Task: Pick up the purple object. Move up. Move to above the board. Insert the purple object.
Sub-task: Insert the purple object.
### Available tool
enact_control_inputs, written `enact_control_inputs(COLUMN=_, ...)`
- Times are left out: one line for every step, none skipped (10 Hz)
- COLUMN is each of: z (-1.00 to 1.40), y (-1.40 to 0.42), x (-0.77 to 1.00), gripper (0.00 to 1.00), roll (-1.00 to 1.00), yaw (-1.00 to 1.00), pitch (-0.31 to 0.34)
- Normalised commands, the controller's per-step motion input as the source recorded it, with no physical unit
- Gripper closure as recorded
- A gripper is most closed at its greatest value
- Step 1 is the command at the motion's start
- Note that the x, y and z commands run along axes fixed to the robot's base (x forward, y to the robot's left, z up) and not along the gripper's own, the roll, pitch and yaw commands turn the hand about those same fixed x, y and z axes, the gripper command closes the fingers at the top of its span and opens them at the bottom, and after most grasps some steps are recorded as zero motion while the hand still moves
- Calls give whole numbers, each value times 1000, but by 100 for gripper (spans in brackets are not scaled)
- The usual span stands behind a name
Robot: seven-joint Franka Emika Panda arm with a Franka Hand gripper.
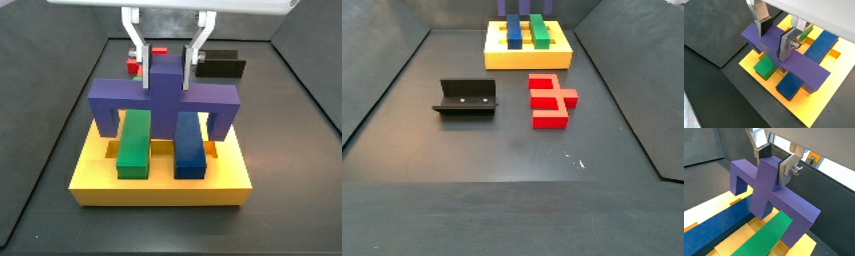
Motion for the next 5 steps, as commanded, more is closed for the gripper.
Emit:
enact_control_inputs(z=20, y=269, x=-14, gripper=100, roll=-500, yaw=49, pitch=-13)
enact_control_inputs(z=0, y=234, x=-54, gripper=100, roll=-500, yaw=51, pitch=-27)
enact_control_inputs(z=-89, y=123, x=-46, gripper=100, roll=-500, yaw=34, pitch=-51)
enact_control_inputs(z=-57, y=31, x=-63, gripper=100, roll=-404, yaw=37, pitch=-49)
enact_control_inputs(z=-23, y=0, x=-157, gripper=100, roll=-471, yaw=77, pitch=-51)
